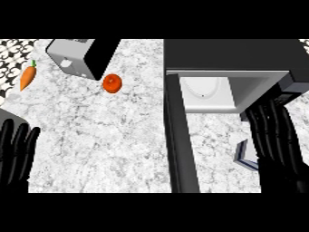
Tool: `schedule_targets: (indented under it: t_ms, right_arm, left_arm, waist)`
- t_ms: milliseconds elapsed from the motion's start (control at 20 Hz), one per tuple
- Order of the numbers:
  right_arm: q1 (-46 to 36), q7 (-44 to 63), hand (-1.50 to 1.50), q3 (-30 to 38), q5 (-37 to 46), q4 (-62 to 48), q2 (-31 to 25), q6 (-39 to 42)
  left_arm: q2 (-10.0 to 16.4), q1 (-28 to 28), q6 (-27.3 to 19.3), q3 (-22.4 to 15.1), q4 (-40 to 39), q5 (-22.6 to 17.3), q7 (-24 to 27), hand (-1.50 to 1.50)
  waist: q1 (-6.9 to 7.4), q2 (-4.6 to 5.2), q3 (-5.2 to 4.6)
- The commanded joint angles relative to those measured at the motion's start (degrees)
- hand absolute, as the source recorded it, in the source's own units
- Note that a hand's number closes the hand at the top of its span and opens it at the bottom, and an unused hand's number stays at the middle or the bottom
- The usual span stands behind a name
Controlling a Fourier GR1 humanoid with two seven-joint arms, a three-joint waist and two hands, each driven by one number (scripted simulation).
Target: Pick up the milk, place it into the microwave and close the microwave
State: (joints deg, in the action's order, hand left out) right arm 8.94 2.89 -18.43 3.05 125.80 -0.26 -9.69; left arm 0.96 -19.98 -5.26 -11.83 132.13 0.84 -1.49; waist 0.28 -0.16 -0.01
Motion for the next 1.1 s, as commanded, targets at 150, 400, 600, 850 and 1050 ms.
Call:
schedule_targets:
  t_ms: [150, 400, 600, 850, 1050]
  right_arm:
    - [5.2, -4.0, -1.5, -2.6, 6.2, 0.2, 0.2, -5.7]
    - [3.6, -4.8, -1.5, 0.4, 6.2, -4.4, 0.2, -8.6]
    - [-0.5, -2.7, -1.5, 10.1, 0.7, -6.8, -2.1, -6.6]
    - [2.7, -8.0, -1.5, 13.2, -3.8, -11.3, -3.3, -3.7]
    - [2.8, -13.0, -1.5, 14.8, -4.5, -17.8, -2.0, -4.1]
  left_arm:
    - [-0.5, -8.0, -0.4, -4.1, 5.5, 1.8, 1.8, -1.5]
    - [2.5, -12.4, 5.2, 2.2, 2.4, -6.2, 9.6, -1.5]
    - [1.5, -12.1, 4.5, 0.1, 2.2, -4.0, 9.1, -1.5]
    - [0.7, -18.1, 4.9, -3.0, 3.8, -1.6, 13.0, -1.5]
    - [1.5, -17.2, 5.7, -1.6, 4.5, -3.6, 11.2, -1.5]
  waist:
    - [-0.11, -0.01, 0.01]
    - [0.06, 0.04, -0.02]
    - [-0.01, 0.09, 0.0]
    - [0.1, 0.05, 0.02]
    - [0.0, 0.08, 0.02]
